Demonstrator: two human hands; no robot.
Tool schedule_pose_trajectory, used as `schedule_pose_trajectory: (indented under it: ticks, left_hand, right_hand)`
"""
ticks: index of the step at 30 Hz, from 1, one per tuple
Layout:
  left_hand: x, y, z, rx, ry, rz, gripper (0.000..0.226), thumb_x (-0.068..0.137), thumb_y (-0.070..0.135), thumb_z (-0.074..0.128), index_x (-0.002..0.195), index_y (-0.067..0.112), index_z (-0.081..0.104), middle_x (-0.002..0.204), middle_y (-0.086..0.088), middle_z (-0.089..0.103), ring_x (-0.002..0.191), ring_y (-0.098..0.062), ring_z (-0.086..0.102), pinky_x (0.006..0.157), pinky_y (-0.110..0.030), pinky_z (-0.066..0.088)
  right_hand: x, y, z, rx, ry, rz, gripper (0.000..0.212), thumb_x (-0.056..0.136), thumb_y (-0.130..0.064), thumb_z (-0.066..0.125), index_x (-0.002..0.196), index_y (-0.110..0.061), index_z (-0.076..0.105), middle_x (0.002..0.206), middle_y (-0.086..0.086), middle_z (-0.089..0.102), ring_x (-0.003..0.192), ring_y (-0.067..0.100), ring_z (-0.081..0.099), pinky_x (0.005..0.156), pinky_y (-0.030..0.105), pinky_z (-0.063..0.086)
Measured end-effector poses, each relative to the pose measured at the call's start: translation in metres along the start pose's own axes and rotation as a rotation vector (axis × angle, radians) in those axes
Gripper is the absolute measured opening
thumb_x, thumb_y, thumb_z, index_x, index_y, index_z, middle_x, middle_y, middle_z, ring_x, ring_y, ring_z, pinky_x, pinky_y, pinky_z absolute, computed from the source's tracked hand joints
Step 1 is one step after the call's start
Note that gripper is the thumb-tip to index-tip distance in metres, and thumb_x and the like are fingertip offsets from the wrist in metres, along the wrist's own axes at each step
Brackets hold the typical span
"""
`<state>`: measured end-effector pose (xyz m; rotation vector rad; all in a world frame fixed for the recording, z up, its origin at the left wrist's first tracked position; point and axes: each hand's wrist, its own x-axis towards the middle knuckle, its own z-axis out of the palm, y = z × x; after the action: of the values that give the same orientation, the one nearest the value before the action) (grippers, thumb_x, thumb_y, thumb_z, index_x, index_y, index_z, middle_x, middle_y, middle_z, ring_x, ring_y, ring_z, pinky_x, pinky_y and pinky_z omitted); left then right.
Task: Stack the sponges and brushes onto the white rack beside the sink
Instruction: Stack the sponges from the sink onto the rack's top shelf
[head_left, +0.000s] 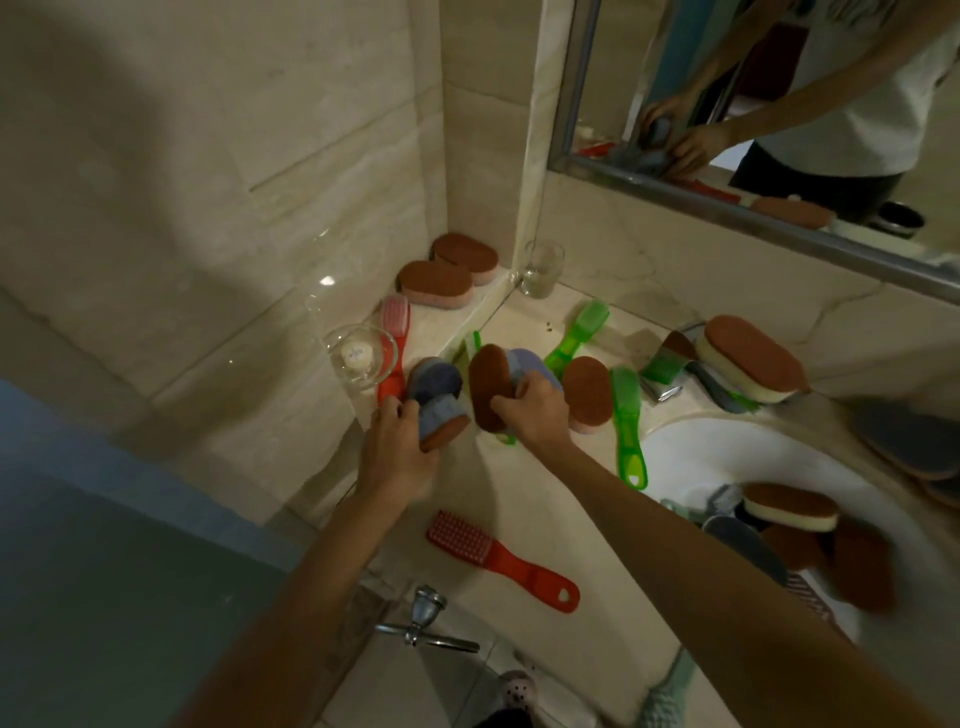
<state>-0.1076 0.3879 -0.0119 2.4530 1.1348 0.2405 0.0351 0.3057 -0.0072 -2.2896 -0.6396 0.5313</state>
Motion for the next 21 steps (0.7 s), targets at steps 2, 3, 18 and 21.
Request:
schedule_pose_trajectory:
  ticks: [2, 3, 18, 21]
  left_hand:
    - [0.003, 0.02, -0.008, -0.073, 0.062, 0.013, 0.043, 0.08, 0.024, 0.069, 0.114, 0.001, 0.054, 0.116, -0.017, 0.052, 0.109, -0.031, 0.052, 0.083, -0.033, 0.043]
    - [0.006, 0.033, -0.013, -0.118, 0.082, 0.02, 0.046, 0.08, 0.023, 0.069, 0.117, 0.001, 0.053, 0.117, -0.018, 0.054, 0.111, -0.031, 0.052, 0.084, -0.032, 0.042]
    - [-0.004, 0.367, -0.043, -0.717, -0.028, 0.35, 0.054, 0.087, 0.033, 0.061, 0.13, 0.007, 0.04, 0.129, -0.016, 0.055, 0.117, -0.034, 0.055, 0.09, -0.036, 0.045]
    - [-0.029, 0.438, -0.034, -0.801, -0.108, 0.434, 0.054, 0.089, 0.033, 0.058, 0.131, 0.007, 0.037, 0.129, -0.013, 0.053, 0.116, -0.032, 0.054, 0.086, -0.032, 0.044]
  right_hand:
    - [-0.004, 0.0, -0.023, 0.066, 0.113, -0.008, 0.024, 0.077, -0.02, 0.065, 0.074, -0.012, 0.043, 0.073, 0.004, 0.049, 0.074, 0.021, 0.048, 0.06, 0.031, 0.035]
    - [-0.005, 0.0, -0.037, 0.101, 0.162, -0.01, 0.023, 0.075, -0.018, 0.066, 0.076, -0.011, 0.044, 0.073, 0.004, 0.049, 0.073, 0.021, 0.048, 0.062, 0.032, 0.035]
    - [-0.081, 0.055, -0.345, 0.314, 0.813, -0.092, 0.035, 0.083, -0.018, 0.066, 0.109, -0.011, 0.045, 0.085, -0.006, 0.052, 0.073, 0.009, 0.052, 0.06, 0.021, 0.044]
    - [-0.109, 0.086, -0.404, 0.324, 0.924, -0.079, 0.036, 0.082, -0.019, 0.067, 0.11, -0.012, 0.046, 0.098, 0.001, 0.054, 0.089, 0.017, 0.055, 0.078, 0.035, 0.051]
